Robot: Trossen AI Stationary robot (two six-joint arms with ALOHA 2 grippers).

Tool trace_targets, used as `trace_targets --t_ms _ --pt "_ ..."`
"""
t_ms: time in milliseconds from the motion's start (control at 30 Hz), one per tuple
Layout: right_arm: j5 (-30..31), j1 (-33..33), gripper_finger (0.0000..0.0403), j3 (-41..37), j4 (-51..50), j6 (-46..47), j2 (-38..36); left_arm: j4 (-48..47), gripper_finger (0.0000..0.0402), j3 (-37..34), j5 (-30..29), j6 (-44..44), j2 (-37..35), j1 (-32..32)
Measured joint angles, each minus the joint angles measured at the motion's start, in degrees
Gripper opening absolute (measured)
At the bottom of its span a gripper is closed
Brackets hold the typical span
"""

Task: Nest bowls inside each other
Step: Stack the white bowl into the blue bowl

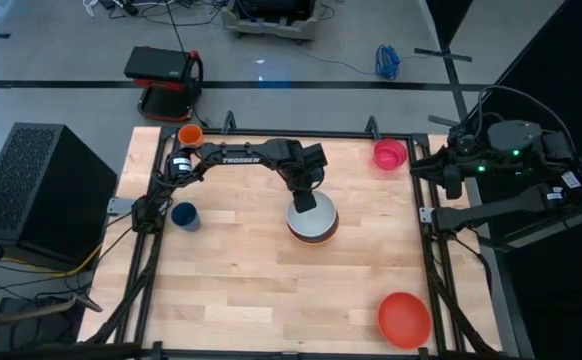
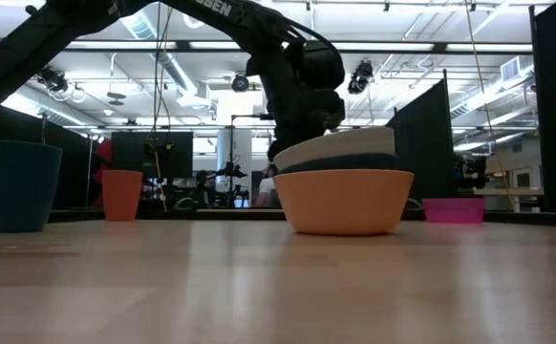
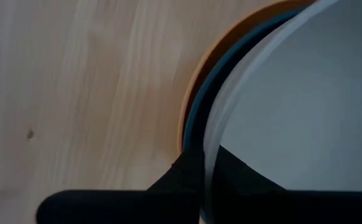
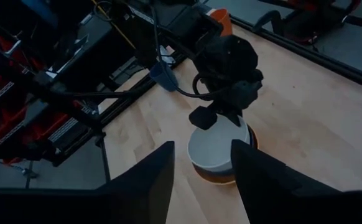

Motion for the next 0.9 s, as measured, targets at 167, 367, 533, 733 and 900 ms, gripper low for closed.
trace_targets --t_ms 167,367,533,733,900 --pt "0.01 0.0 0.0158 0.0 -0.02 -0.14 0.0 -5.87 0.0 0.09 -2.33 0.51 -0.13 -0.02" --pt "0.02 0.0 0.0157 0.0 -0.02 -0.21 0.0 -8.71 0.0 0.06 -4.58 0.23 -0.15 -0.02" --pt "0.02 0.0 0.0157 0.0 -0.02 -0.26 0.0 -10.59 0.0 0.04 -6.4 -0.5 -0.17 0.01" --pt "0.02 0.0 0.0158 0.0 -0.02 -0.32 0.0 -12.84 0.0 0.01 -8.58 -1.39 -0.19 0.04" --pt "0.04 0.0 0.0154 0.0 -0.01 -0.55 0.0 -13.0 0.0002 -0.04 -8.14 -1.23 -0.18 0.04"
